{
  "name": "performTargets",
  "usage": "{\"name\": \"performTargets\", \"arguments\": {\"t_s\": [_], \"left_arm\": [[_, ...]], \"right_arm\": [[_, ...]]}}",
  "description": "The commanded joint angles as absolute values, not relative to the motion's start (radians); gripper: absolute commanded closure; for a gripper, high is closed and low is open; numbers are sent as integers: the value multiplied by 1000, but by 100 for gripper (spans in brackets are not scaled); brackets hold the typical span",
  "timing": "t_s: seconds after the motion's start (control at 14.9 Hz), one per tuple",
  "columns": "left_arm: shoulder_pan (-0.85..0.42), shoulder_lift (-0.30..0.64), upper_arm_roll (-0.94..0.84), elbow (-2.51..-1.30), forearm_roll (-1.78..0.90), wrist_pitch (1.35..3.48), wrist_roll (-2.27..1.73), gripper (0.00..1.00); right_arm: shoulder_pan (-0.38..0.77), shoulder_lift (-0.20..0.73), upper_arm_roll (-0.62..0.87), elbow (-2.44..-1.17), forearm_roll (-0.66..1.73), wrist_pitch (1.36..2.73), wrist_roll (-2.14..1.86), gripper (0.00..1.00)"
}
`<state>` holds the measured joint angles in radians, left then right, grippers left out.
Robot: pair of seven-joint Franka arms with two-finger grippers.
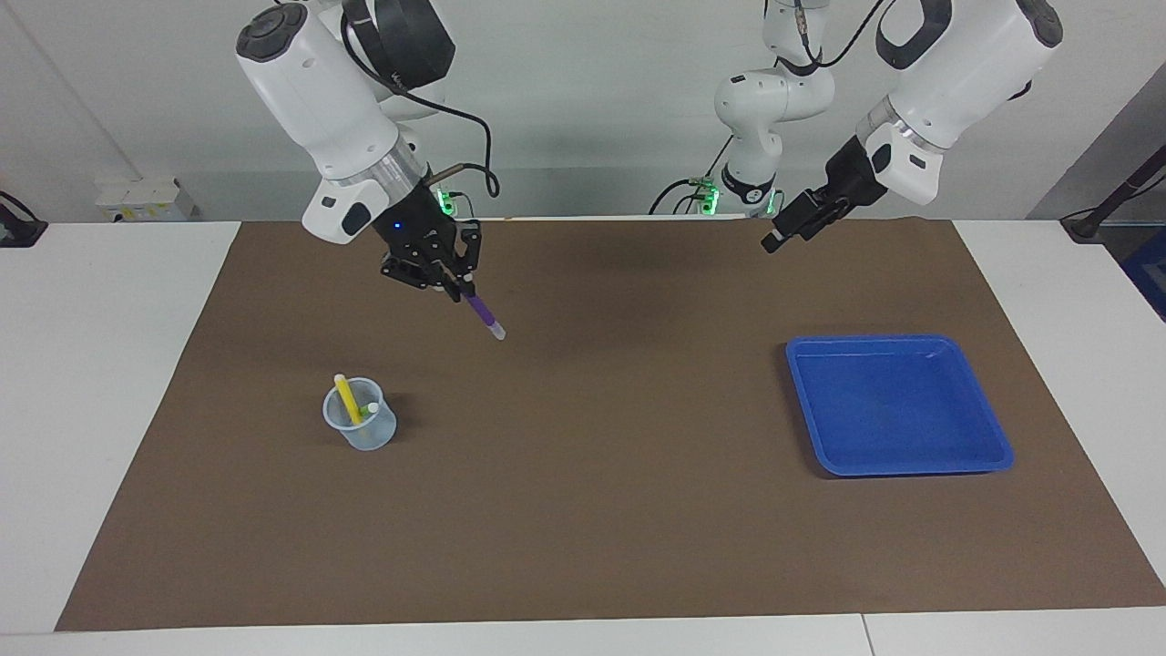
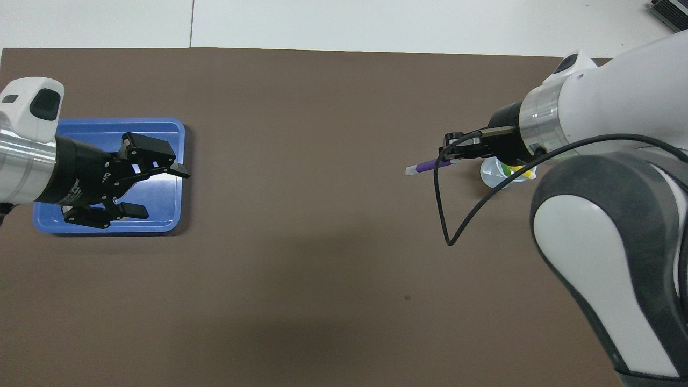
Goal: Right arm passes pens to left for tray arrangement
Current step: 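Carry the pen toward the left gripper while the left gripper rises to meet it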
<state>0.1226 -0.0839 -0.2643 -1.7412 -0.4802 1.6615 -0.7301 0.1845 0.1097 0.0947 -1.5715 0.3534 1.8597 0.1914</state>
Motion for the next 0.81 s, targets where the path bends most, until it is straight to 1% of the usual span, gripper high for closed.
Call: {"name": "performTargets", "arguments": {"t_s": [0.0,0.13,0.34,0.61,0.74], "left_arm": [[115,-124,-265,-1801,-549,1739,-915,0],[112,-129,-273,-1819,-584,1798,-1024,0],[66,-129,-275,-1844,-587,1891,-1142,0],[-35,-121,-273,-1929,-640,2086,-1248,0],[-46,-115,-275,-1930,-662,2105,-1310,0]], "right_arm": [[210,124,95,-1558,446,1919,386,100],[238,126,95,-1562,488,1963,503,100],[282,126,95,-1566,535,2034,659,100],[327,126,95,-1582,598,2146,837,100],[357,127,95,-1592,652,2222,954,100]]}}
